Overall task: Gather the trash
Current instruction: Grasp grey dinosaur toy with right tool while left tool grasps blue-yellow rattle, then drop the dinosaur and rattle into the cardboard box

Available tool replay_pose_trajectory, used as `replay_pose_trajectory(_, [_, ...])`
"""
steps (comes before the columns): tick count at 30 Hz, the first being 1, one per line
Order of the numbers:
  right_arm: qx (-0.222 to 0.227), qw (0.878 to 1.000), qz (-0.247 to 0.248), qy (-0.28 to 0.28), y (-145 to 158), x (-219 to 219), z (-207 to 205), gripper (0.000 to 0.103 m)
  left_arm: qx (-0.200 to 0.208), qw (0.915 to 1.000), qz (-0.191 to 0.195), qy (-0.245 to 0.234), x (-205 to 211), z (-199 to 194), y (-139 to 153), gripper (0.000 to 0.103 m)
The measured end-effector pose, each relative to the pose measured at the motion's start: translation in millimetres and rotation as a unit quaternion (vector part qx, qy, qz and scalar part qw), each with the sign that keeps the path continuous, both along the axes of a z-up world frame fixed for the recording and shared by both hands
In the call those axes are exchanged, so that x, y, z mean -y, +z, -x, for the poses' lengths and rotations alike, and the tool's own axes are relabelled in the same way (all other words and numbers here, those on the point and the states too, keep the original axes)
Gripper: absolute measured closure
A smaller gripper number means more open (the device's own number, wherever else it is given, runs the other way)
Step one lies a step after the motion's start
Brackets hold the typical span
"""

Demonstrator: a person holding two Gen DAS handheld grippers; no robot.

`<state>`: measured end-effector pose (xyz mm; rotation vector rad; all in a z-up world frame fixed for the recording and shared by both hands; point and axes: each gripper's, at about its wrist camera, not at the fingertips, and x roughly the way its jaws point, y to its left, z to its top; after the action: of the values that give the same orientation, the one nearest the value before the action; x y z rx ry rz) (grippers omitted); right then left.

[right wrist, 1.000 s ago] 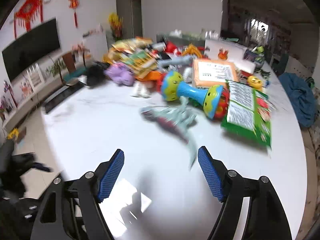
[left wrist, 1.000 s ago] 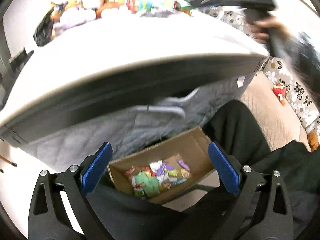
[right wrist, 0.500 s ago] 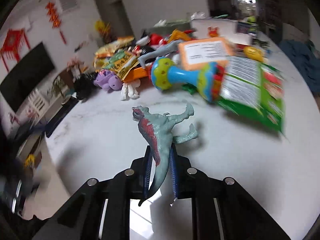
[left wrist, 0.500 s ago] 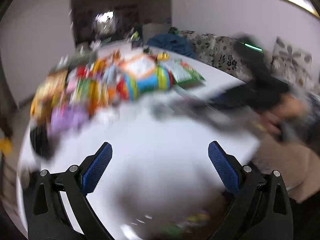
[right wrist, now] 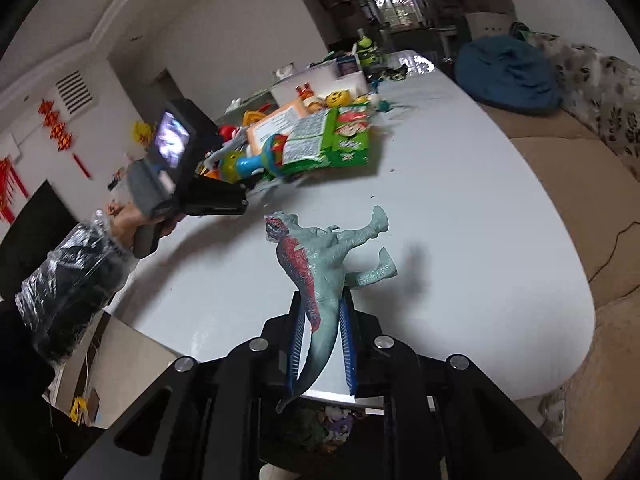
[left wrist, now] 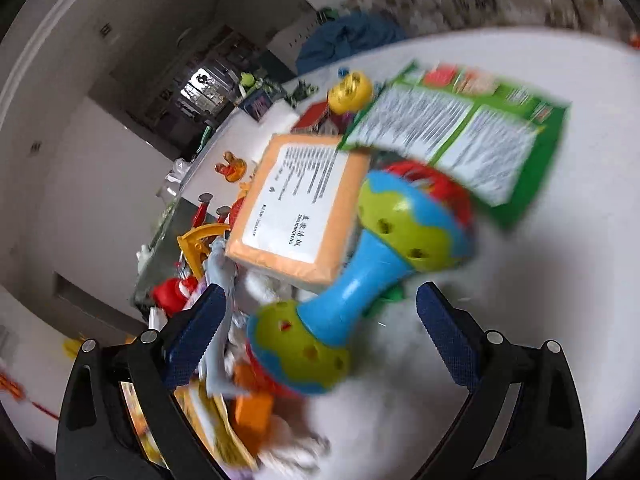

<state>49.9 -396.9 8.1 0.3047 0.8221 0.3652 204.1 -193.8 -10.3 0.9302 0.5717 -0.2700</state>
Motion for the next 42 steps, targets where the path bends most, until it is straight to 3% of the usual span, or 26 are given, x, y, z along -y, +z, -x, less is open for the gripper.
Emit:
replay_pose_trajectory(1, [0.005,1.000,-0.002,-0.001,0,1,0,0.086,0.003,0.9999,-0.011,0.001,1,-6,-5,0.016])
replay_pose_trajectory(2, [0.010,1.000,-0.004,-0.001,0,0,-1,0.086,-0.003,0.9999,-0.016,0.000,2,-11,-8,0.043])
replay_pose_trajectory(3, [0.010,1.000,-0.009,0.000,-1,1,-1,0.086,-0.010,0.9998,-0.019,0.004,1,-16,-11,0.062])
replay_pose_trajectory(6, [0.011,1.000,-0.019,0.001,-4,-3,0,0.086,-0.008,0.9996,0.022,0.012,-8,-9,3,0.081])
replay_pose_trajectory(9, [0.015,1.000,-0.020,0.010,0,-11,4,0.086,-0.032,0.9922,0.120,0.001,-32,20,42,0.082])
replay_pose_trajectory(11, [0.021,0.999,-0.026,0.017,4,-16,7,0.086,-0.033,0.9863,0.161,-0.003,-49,45,64,0.082])
replay_pose_trajectory(16, [0.036,0.997,-0.044,0.044,16,-37,9,0.086,-0.049,0.9612,0.271,0.008,-101,119,105,0.082])
replay_pose_trajectory(22, [0.040,0.992,-0.062,0.105,27,-75,30,0.086,-0.056,0.9425,0.329,0.008,-138,219,114,0.082])
replay_pose_trajectory(31, [-0.003,0.978,-0.067,0.198,23,-114,84,0.086,-0.106,0.9353,0.337,0.012,-163,313,64,0.082])
replay_pose_trajectory(34, [-0.042,0.970,-0.053,0.234,5,-128,100,0.086,-0.150,0.9341,0.324,0.020,-166,337,28,0.082])
replay_pose_trajectory(37, [-0.098,0.958,-0.013,0.270,-33,-149,108,0.084,-0.191,0.9363,0.291,0.044,-165,340,-16,0.080])
replay_pose_trajectory(38, [-0.108,0.956,0.006,0.273,-44,-155,108,0.080,-0.200,0.9358,0.285,0.052,-167,341,-29,0.061])
replay_pose_trajectory(39, [-0.114,0.955,0.037,0.270,-58,-162,107,0.075,-0.208,0.9368,0.273,0.069,-168,337,-49,0.030])
replay_pose_trajectory(40, [-0.117,0.955,0.055,0.266,-69,-166,106,0.053,-0.208,0.9377,0.266,0.081,-171,333,-61,0.017])
replay_pose_trajectory(41, [-0.117,0.955,0.068,0.263,-75,-168,105,0.043,-0.212,0.9364,0.266,0.087,-174,330,-72,0.012])
replay_pose_trajectory(42, [-0.118,0.955,0.077,0.261,-78,-169,104,0.043,-0.222,0.9342,0.263,0.096,-177,324,-84,0.013])
